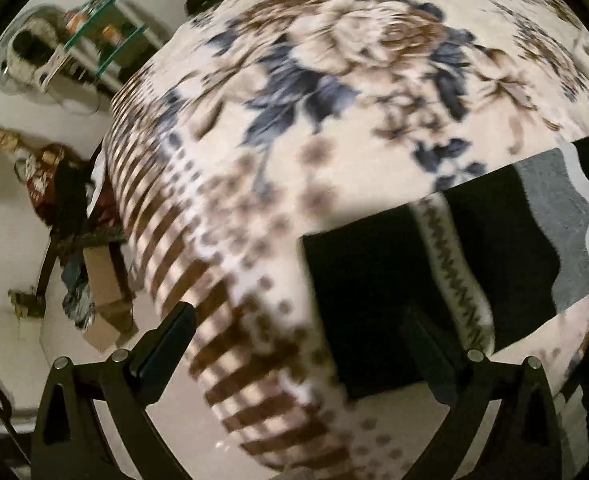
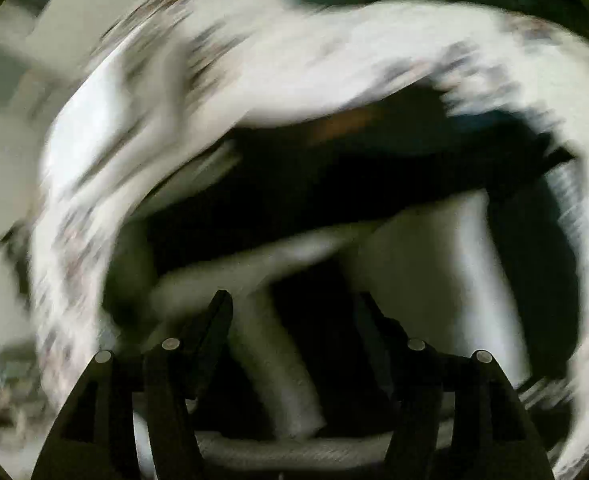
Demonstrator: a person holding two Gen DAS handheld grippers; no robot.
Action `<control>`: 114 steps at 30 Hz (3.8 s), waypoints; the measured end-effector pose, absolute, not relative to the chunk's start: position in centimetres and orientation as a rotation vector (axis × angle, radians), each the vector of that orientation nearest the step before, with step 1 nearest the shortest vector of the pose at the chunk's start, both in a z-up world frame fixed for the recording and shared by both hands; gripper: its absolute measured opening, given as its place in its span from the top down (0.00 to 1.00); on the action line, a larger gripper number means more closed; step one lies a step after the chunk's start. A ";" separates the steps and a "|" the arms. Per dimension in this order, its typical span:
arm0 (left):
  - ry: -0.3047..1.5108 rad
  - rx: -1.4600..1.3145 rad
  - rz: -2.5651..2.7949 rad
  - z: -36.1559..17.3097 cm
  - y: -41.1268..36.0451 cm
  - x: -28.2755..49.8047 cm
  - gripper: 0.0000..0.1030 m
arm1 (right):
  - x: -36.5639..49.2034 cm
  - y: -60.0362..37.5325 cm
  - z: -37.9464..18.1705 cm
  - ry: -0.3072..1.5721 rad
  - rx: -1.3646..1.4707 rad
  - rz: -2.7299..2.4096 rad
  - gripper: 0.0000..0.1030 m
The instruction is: Fold small clothes
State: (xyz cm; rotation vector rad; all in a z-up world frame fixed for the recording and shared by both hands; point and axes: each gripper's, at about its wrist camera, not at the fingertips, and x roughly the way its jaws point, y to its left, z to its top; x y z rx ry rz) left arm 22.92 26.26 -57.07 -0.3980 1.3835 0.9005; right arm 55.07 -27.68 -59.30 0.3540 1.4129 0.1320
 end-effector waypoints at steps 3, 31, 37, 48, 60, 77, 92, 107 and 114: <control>1.401 -0.440 0.915 -56.7 26.8 20.9 0.00 | 51.9 -21.6 -61.5 1.498 0.352 0.240 0.37; 1.032 -0.743 0.646 -53.1 30.9 26.2 0.94 | 48.8 -31.4 -60.4 1.538 0.046 -0.151 0.16; 1.012 -0.467 0.506 -47.6 23.2 35.1 0.94 | 50.7 -34.9 -60.5 1.517 0.140 -0.116 0.16; 1.128 -0.264 0.038 -49.5 -9.1 50.2 0.94 | 50.9 -53.1 -61.1 1.526 0.306 -0.160 0.15; 1.068 -0.171 -0.077 -48.8 -20.2 51.5 0.05 | 49.0 -68.4 -58.4 1.503 0.576 -0.118 0.15; 1.162 -0.218 0.645 -54.4 4.0 38.1 0.03 | 59.7 -48.7 -65.5 1.538 0.445 0.162 0.47; 1.133 -0.288 0.624 -54.7 9.4 44.2 0.02 | 56.7 -51.9 -56.9 1.350 0.191 -0.090 0.94; 1.196 -0.889 0.280 -59.7 12.1 45.1 0.21 | 55.1 -49.3 -57.7 1.504 0.530 0.010 0.58; 1.258 -1.032 0.200 -63.6 10.7 48.8 0.48 | 52.6 -46.4 -65.4 1.590 0.928 0.079 0.48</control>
